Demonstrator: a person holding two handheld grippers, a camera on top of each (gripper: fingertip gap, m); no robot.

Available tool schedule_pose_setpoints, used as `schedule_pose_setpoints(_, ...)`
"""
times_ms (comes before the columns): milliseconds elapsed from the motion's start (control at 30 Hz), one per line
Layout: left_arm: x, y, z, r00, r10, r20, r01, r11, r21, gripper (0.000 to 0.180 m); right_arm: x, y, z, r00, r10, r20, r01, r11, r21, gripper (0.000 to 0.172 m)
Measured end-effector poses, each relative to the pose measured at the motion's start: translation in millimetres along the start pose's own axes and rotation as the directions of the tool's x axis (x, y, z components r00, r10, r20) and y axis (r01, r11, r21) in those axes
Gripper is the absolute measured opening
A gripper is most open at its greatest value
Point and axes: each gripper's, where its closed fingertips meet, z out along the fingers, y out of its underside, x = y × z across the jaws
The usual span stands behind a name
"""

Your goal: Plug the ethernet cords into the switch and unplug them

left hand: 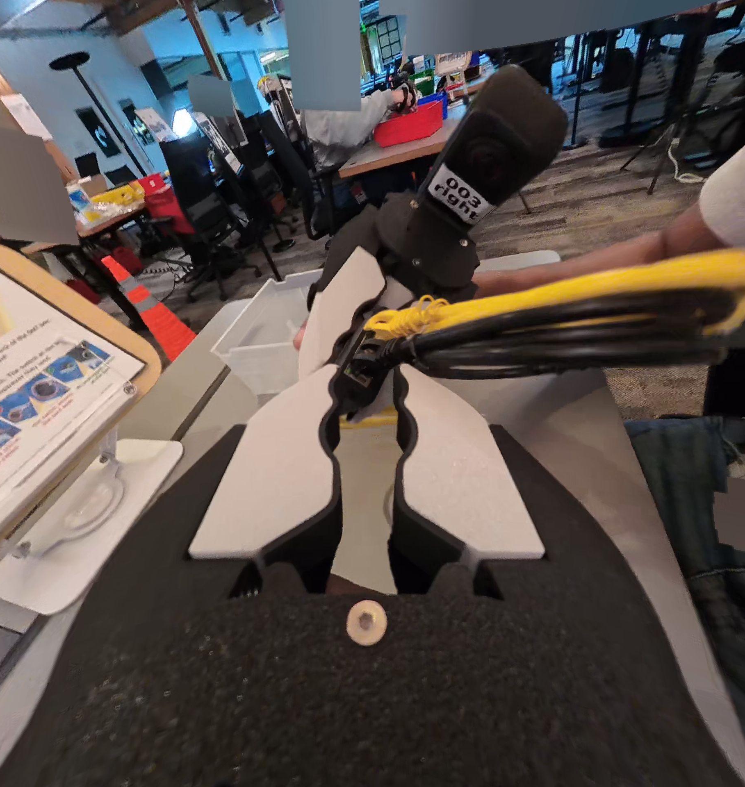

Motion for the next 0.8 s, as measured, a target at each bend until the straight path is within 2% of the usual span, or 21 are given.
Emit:
schedule_pose_setpoints(167,-27,11,-26,0.968,-0.236,0.089,0.239,0.971,-0.025,0.026,8,1,0,0.991,-0.111,-0.069,0.105,0.991,-0.085,0.025)
schedule_pose_setpoints(267,-33,0,-33,0.903,-0.425,0.064,0.424,0.905,0.02,0.026,10,8,4,0.977,-0.19,-0.092,0.17,0.967,-0.189,0.025)
schedule_pose_setpoints(400,-26,5,-20,0.832,-0.545,0.1,0.553,0.83,-0.079,0.026,13,14,9,0.945,-0.304,-0.122,0.257,0.919,-0.299,0.025)
schedule_pose_setpoints(467,-26,15,-16,0.81,-0.565,0.158,0.584,0.801,-0.127,0.025,14,18,9,0.927,-0.353,-0.127,0.292,0.892,-0.346,0.026)
schedule_pose_setpoints(567,-26,23,-14,0.807,-0.551,0.213,0.585,0.796,-0.155,0.025,18,19,9,0.911,-0.384,-0.15,0.307,0.875,-0.375,0.025)
schedule_pose_setpoints(733,-32,23,-22,0.806,-0.514,0.293,0.572,0.805,-0.16,0.025,21,22,10,0.901,-0.402,-0.163,0.306,0.855,-0.419,0.025)
schedule_pose_setpoints(800,-31,17,-24,0.804,-0.518,0.29,0.573,0.807,-0.146,0.027,22,21,10,0.895,-0.413,-0.169,0.309,0.847,-0.433,0.025)
